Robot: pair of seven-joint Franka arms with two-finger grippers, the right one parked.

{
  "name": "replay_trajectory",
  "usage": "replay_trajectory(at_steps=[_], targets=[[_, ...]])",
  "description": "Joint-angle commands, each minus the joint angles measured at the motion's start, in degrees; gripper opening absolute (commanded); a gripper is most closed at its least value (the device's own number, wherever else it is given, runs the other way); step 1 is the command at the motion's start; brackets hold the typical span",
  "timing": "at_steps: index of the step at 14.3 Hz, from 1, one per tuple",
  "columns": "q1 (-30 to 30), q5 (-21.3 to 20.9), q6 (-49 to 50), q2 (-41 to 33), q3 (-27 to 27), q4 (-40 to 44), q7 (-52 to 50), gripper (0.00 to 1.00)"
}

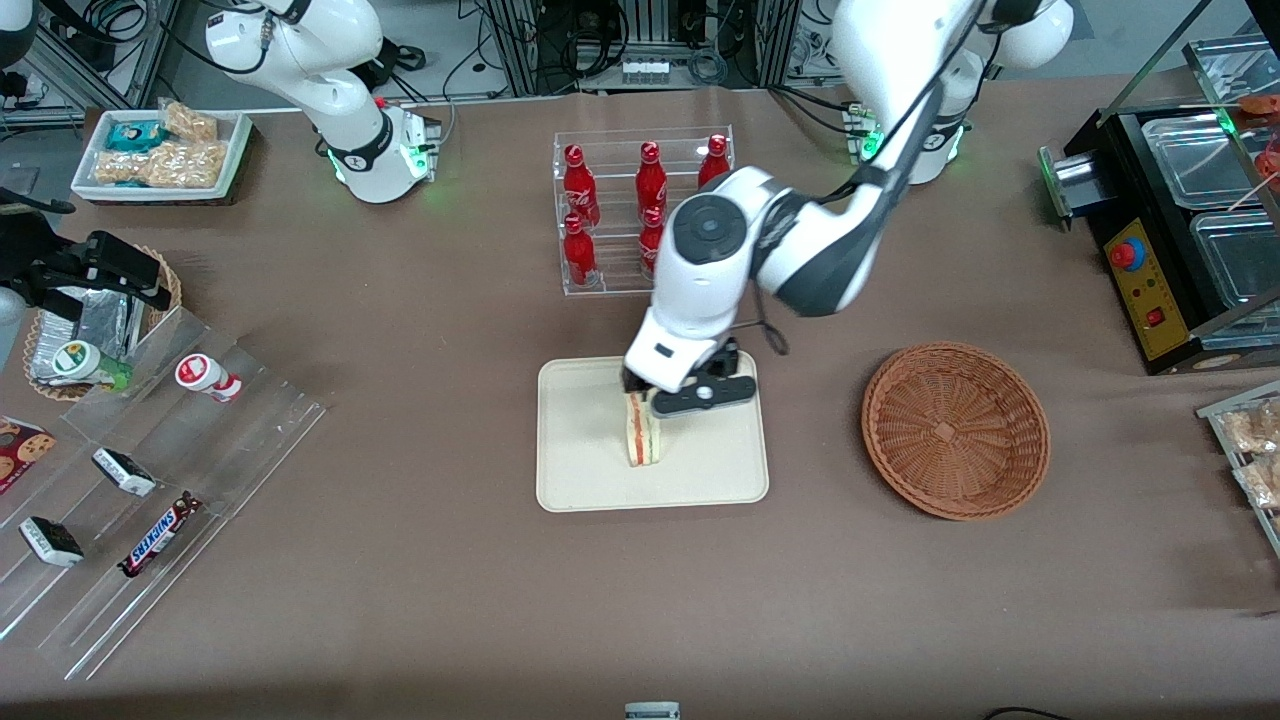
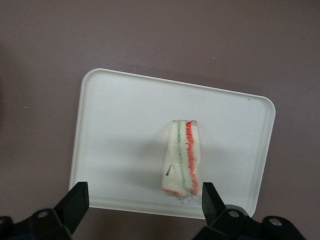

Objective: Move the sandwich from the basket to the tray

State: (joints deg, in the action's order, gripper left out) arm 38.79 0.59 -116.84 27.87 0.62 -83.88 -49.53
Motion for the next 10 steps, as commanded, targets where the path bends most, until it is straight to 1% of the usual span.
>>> replay_trajectory(at_steps=[1,3,4,6,10], targets=[[-2.93,-0.33,4.60,-4.48,0.17,-3.39,3.21,1.00],[-2.76,-0.06,4.69,-7.63,6.29,-7.94,6.18,1.00],[-2.85,-0.06,4.61,-10.17,7.63,-11.01,9.33,1.00],[-2.76,0.11,4.17,-14.05,13.15,-16.03,15.76,1.00],[-2.76,2.92,5.83,-15.82,20.72,-16.58,25.60,1.00]])
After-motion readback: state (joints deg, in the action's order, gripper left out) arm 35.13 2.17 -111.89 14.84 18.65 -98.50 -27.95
